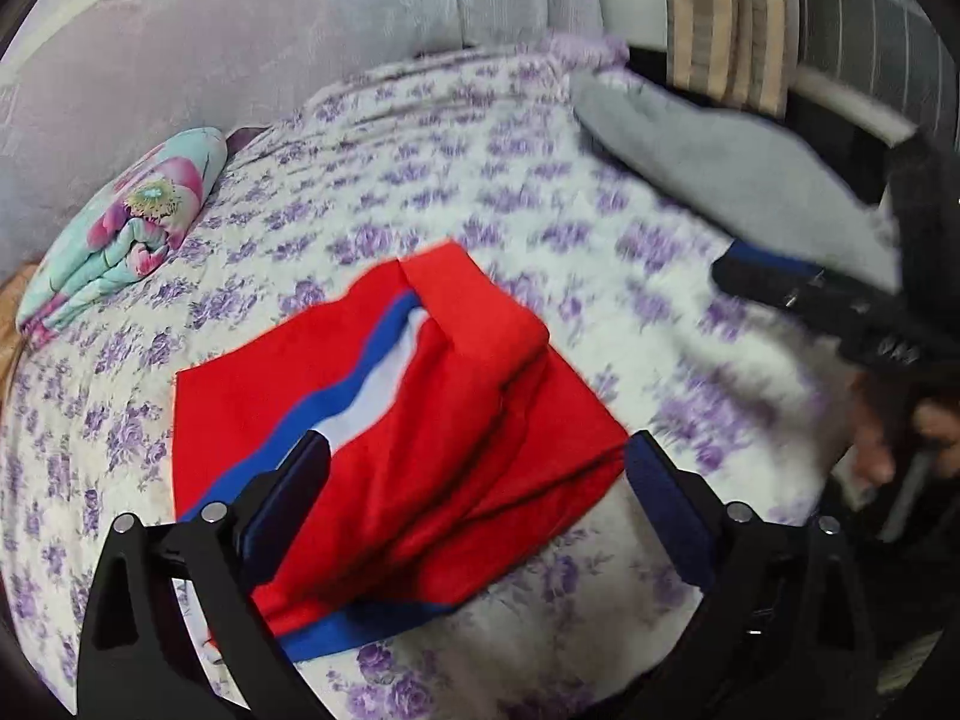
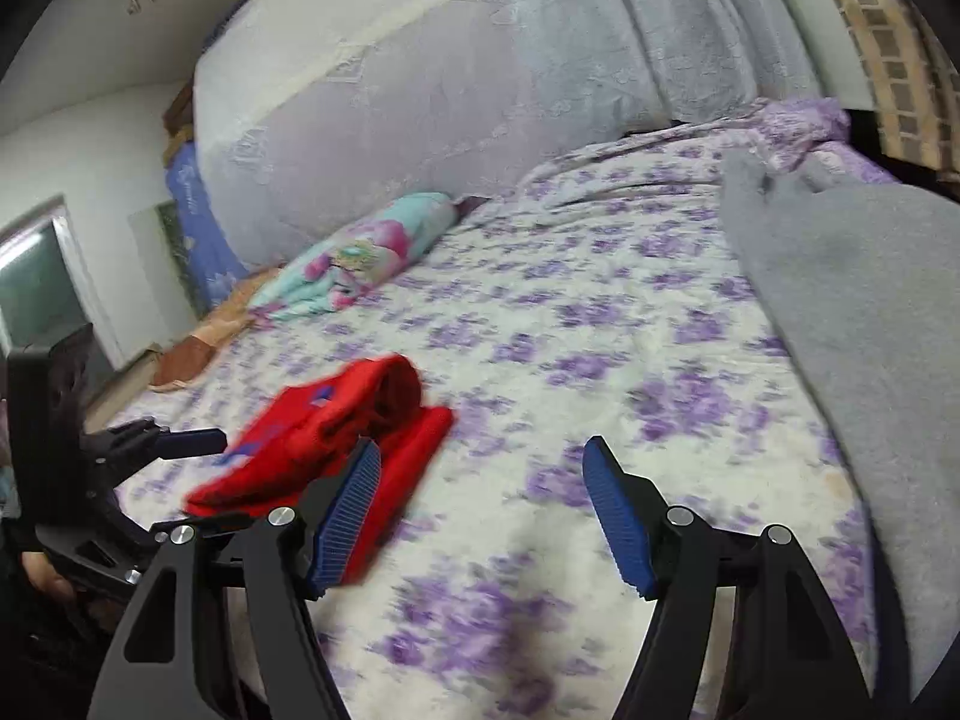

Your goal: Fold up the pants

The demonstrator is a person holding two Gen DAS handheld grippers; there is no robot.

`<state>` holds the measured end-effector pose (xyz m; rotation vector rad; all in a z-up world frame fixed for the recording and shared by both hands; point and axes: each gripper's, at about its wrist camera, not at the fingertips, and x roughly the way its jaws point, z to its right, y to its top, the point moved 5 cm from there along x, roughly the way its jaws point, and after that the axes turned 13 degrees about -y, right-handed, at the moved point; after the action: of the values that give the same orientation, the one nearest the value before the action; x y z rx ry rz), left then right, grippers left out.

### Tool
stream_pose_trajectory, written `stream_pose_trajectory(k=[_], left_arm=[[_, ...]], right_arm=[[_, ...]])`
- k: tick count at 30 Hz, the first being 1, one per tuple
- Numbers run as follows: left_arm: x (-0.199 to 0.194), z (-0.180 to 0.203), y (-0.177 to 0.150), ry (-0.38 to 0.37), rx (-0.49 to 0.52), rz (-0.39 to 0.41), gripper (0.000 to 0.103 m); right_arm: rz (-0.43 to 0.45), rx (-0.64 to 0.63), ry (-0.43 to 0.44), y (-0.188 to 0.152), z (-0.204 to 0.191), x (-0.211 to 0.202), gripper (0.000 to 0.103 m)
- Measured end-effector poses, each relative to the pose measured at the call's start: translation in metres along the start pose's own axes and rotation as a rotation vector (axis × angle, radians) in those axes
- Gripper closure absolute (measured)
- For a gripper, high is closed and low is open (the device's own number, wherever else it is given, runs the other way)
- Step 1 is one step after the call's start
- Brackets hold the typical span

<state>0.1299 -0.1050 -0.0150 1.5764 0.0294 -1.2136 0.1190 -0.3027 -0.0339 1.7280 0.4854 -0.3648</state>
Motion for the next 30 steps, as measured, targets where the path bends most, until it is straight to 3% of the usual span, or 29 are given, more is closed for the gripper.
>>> stream_pose_trajectory(k=[4,7,9,10,11,12,14,16,20,23,25,28,30], left_arm=[[-0.007,-0.027,-0.008,0.040,-0.089,0.013,0.006],[-0.009,-0.053,-0.021,0.068,-0.176,0.007,0.006],[-0.012,-0.067,-0.032,0.067,-0.234,0.005,0.006],[-0.014,-0.070,-0.037,0.068,-0.249,0.005,0.006],[-0.015,-0.074,-0.041,0.070,-0.263,0.002,0.006],[-0.014,-0.079,-0.046,0.071,-0.281,-0.002,0.006],[-0.015,-0.087,-0.052,0.063,-0.309,-0.003,0.006],[-0.016,-0.091,-0.055,0.057,-0.324,0.001,0.006],[-0.028,-0.096,-0.052,0.015,-0.348,0.063,0.006],[-0.037,-0.091,-0.047,-0.020,-0.327,0.096,0.006],[-0.034,-0.091,-0.048,-0.024,-0.316,0.086,0.006],[-0.021,-0.102,-0.056,-0.036,-0.362,0.046,0.006],[-0.023,-0.111,-0.059,-0.048,-0.406,0.050,0.006]], right_arm=[[-0.085,0.023,0.250,0.015,-0.039,0.018,0.032],[-0.148,-0.071,0.256,0.018,-0.078,0.048,0.033],[-0.215,-0.135,0.216,0.010,-0.099,0.071,0.033],[-0.283,-0.162,0.191,0.002,-0.107,0.087,0.043],[-0.341,-0.168,0.179,-0.006,-0.110,0.098,0.060],[-0.411,-0.162,0.168,-0.016,-0.112,0.111,0.061],[-0.410,-0.162,0.185,-0.019,-0.113,0.111,0.080],[-0.390,-0.127,0.247,-0.012,-0.116,0.100,0.084],[-0.292,-0.120,0.326,0.015,-0.132,0.050,0.085],[-0.267,-0.149,0.296,0.019,-0.131,0.024,0.085],[-0.311,-0.132,0.247,0.010,-0.120,0.032,0.083],[-0.502,-0.096,0.160,-0.037,-0.094,0.077,0.065],[-0.467,-0.047,0.212,-0.033,-0.087,0.070,0.057]])
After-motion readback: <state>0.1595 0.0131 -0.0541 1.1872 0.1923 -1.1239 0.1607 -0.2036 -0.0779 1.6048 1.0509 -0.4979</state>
